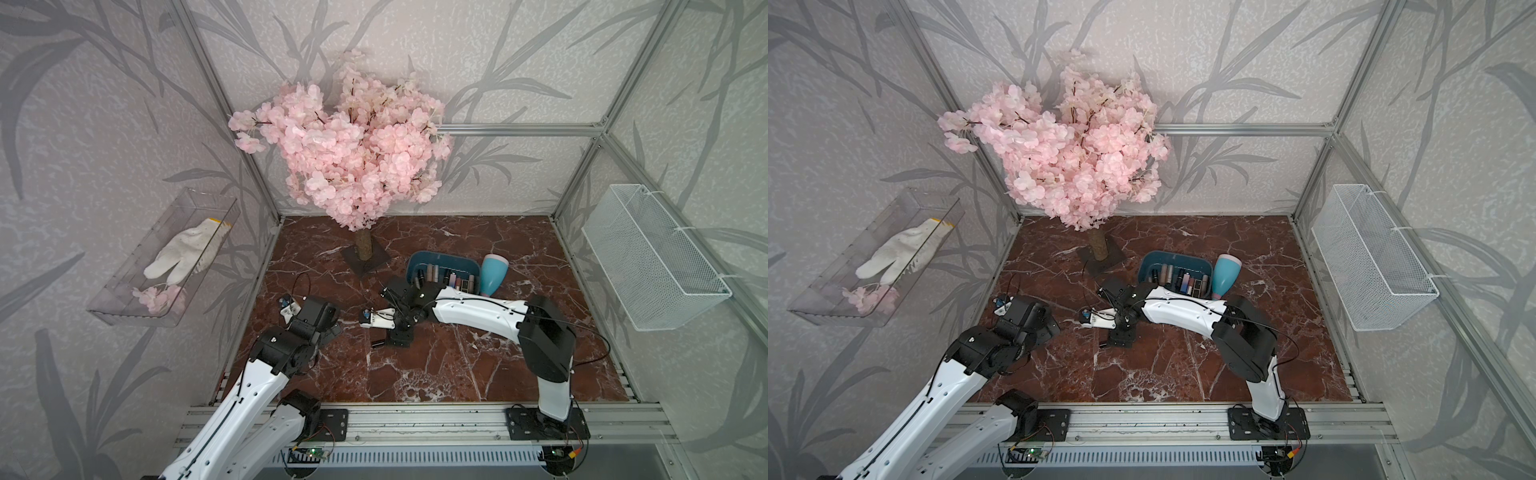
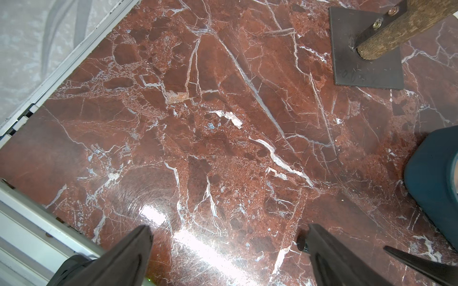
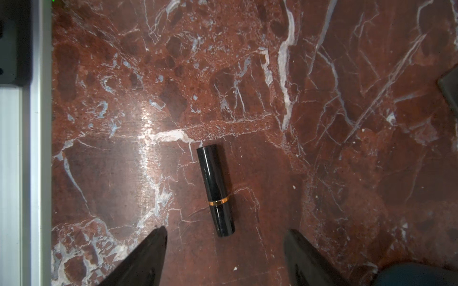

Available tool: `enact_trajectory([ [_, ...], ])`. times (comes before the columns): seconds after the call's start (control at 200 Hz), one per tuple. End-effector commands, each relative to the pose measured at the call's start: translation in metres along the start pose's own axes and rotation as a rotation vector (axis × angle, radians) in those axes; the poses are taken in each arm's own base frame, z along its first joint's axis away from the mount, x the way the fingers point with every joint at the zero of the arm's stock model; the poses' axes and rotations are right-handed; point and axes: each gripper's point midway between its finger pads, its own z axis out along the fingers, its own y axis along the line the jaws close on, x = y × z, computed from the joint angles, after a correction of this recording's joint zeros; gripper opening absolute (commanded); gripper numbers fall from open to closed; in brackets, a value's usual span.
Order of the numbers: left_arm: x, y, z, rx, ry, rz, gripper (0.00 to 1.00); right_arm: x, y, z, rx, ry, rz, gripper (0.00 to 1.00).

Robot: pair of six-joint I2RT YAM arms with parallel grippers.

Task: Put the lipstick into the storage box
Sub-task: Pick up the lipstick at the center of the board.

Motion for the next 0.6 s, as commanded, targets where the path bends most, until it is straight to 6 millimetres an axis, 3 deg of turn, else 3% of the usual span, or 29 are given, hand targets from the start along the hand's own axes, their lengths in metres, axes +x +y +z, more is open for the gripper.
enact_trajectory([
  [0.0, -0.002, 0.007, -0.005, -0.012, -0.007, -0.005, 1.00, 0.002, 0.007, 0.010, 0.005, 0.058, -0.034, 0.78],
  [0.31, -0.010, 0.022, -0.013, -0.049, -0.055, -0.016, 1.00, 0.005, 0.007, 0.029, 0.004, 0.109, -0.045, 0.77],
  [0.595, -0.013, 0.018, -0.013, -0.043, -0.053, -0.009, 1.00, 0.014, 0.000, 0.044, 0.028, 0.156, -0.046, 0.76],
])
